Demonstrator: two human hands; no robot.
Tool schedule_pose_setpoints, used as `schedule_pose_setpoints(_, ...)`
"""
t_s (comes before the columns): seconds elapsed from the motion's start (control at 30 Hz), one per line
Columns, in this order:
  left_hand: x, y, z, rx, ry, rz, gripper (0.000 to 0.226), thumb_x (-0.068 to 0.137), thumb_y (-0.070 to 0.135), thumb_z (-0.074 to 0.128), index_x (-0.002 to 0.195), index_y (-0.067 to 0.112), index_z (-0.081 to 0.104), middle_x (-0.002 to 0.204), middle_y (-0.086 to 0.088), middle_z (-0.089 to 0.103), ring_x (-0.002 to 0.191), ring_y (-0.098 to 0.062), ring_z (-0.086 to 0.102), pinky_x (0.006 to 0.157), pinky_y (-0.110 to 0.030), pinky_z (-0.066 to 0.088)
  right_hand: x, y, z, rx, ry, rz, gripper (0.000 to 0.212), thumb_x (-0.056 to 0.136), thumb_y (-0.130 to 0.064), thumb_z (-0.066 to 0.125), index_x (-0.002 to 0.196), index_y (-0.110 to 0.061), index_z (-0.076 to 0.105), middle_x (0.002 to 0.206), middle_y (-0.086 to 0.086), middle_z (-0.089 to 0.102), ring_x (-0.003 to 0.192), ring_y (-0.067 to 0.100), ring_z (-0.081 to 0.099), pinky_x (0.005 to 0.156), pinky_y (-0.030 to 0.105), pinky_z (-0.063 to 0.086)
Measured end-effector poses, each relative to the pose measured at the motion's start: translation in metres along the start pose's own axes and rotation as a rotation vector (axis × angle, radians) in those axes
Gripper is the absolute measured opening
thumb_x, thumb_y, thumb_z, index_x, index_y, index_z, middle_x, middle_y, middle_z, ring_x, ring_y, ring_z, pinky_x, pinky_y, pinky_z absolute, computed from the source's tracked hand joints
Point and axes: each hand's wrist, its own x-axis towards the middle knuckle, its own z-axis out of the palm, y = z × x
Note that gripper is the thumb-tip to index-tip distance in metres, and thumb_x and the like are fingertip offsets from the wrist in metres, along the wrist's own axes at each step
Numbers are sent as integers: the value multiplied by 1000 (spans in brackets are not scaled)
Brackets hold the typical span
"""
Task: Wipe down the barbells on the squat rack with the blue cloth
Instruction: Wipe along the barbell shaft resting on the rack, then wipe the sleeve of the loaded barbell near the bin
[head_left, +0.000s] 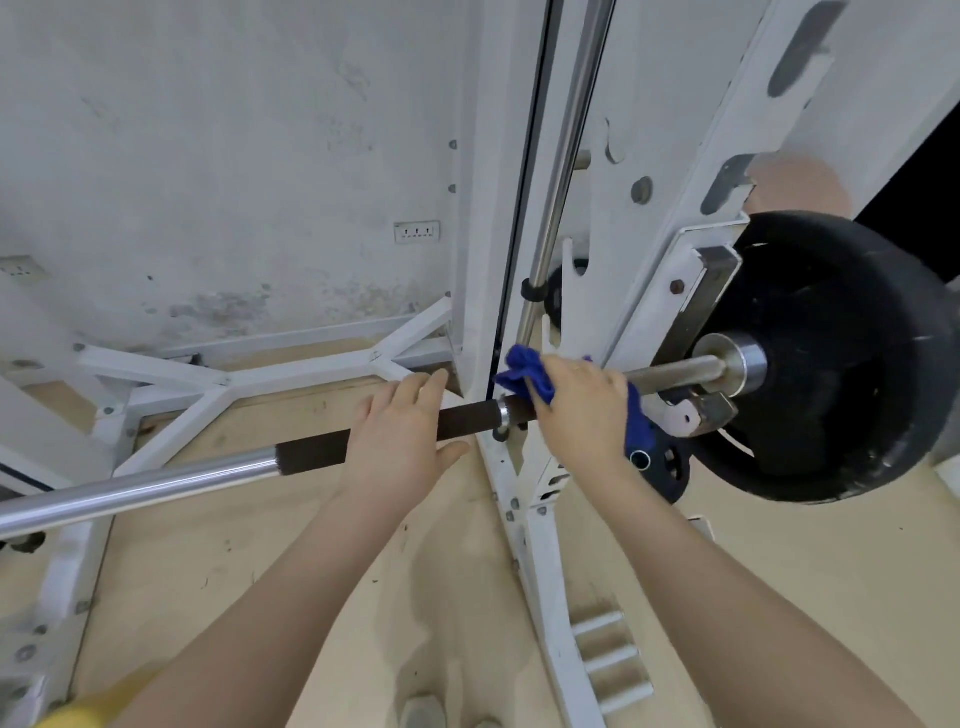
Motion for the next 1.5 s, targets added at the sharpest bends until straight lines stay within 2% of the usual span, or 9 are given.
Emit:
schedule_pose_setpoints(0.1, -3, -9, -3, 0, 36, 21, 56, 85, 42, 56, 134, 22, 39, 134, 0, 46, 121, -24, 40, 101, -35, 31, -9, -19, 7, 75, -32, -137, 11, 87, -21, 54, 98, -22, 57, 88, -6, 64, 92, 18, 58, 98, 30, 22)
schedule_pose_setpoints(0.2, -5, -13, -2, -28, 68, 65, 42, 82, 35, 62, 120, 20, 55, 117, -2, 58, 109, -28, 49, 95, -39, 35, 1, 7, -5, -115, -94, -191, 18, 83, -18, 56, 100, -22, 55, 93, -5, 64, 96, 19, 57, 100, 32, 26)
schedule_pose_setpoints(0.37, -6, -13, 4, 6, 79, 113, 40, 72, 30, 73, 108, 15, 64, 97, -5, 66, 91, -33, 59, 84, -43, 43, 7, 53, -24, -288, 12, 172, 33, 86, -12, 55, 119, -11, 54, 114, 9, 62, 108, 30, 47, 89, 40, 35)
schedule_pose_setpoints(0.57, 1, 10, 7, -58, 50, 220, 44, 84, 35, 59, 124, 18, 52, 120, -2, 56, 114, -26, 48, 99, -38, 33, -18, 28, -16, 34, 14, 102, 35, 83, 1, 56, 118, -6, 57, 116, 12, 61, 114, 30, 50, 99, 35, 33)
schedule_pose_setpoints(0.83, 17, 60, 0, -79, 17, 358, 46, 90, 36, 50, 133, 25, 41, 135, 5, 44, 127, -17, 33, 105, -33, 24, -1, 74, -39, -353, -59, 14, 25, 90, -9, 49, 114, -10, 55, 116, 11, 63, 118, 28, 47, 108, 36, 23)
schedule_pose_setpoints(1.0, 22, 92, 7, -86, -31, 372, 49, 92, 36, 46, 137, 22, 37, 137, 3, 42, 128, -18, 32, 106, -33, 24, 0, 88, -59, -29, -238, 0, 17, 93, -21, 49, 109, -16, 53, 108, 5, 60, 101, 24, 56, 82, 37, 48)
schedule_pose_setpoints(1.07, 24, 111, 8, -93, -50, 394, 49, 92, 35, 46, 138, 20, 36, 139, 3, 41, 129, -19, 32, 106, -33, 24, 6, 100, -78, 232, -307, 39, 11, 96, -23, 45, 102, -20, 54, 99, 4, 62, 90, 22, 57, 74, 33, 46)
schedule_pose_setpoints(1.33, 32, 195, 17, -150, -13, 448, 46, 89, 27, 51, 133, 15, 43, 132, -1, 48, 120, -22, 42, 100, -36, 33, -12, 147, -146, 1081, 171, 424, 15, 96, -22, 50, 85, -27, 59, 80, -8, 64, 71, 2, 60, 62, 15, 48)
schedule_pose_setpoints(1.5, 38, 242, 23, -171, 47, 452, 48, 87, 25, 54, 132, 15, 44, 134, -1, 47, 122, -23, 41, 102, -38, 35, -14, 196, -183, 1304, 318, 620, 15, 92, -28, 55, 97, -17, 63, 98, 6, 69, 93, 24, 65, 84, 38, 53)
